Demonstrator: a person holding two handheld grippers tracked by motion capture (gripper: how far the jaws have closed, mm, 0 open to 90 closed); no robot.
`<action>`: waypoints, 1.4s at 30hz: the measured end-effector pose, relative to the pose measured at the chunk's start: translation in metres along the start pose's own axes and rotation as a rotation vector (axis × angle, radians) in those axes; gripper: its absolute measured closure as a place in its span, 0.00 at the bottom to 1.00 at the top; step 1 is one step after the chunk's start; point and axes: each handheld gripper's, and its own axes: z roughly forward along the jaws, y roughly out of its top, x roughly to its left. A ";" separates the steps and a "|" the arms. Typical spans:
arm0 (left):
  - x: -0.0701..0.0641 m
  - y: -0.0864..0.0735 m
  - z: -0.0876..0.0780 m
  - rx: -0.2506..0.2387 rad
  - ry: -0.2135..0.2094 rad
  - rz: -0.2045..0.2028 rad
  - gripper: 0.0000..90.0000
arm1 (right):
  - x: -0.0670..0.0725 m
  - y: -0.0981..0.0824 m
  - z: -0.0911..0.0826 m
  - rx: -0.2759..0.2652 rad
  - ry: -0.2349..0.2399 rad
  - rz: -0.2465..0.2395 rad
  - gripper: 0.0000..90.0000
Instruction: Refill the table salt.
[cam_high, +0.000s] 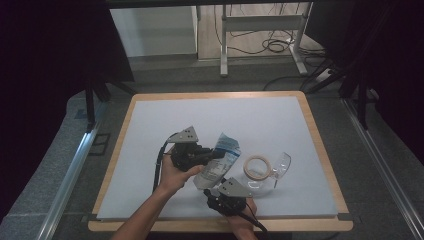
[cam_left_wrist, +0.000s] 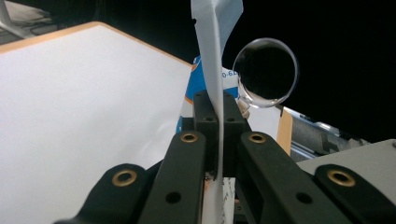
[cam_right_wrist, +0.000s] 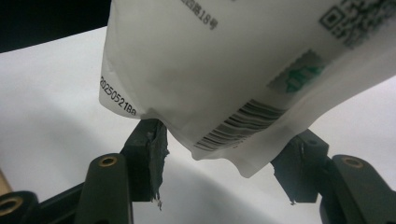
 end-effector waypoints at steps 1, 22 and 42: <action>0.000 0.000 0.001 0.005 0.001 0.003 1.00 | 0.000 0.000 0.000 0.001 0.002 0.006 0.46; -0.006 0.008 0.015 0.064 0.009 0.034 1.00 | 0.003 0.000 -0.001 -0.017 0.022 0.031 0.47; -0.010 0.018 0.042 0.131 -0.038 0.052 1.00 | -0.001 -0.002 -0.006 -0.039 -0.033 0.061 0.47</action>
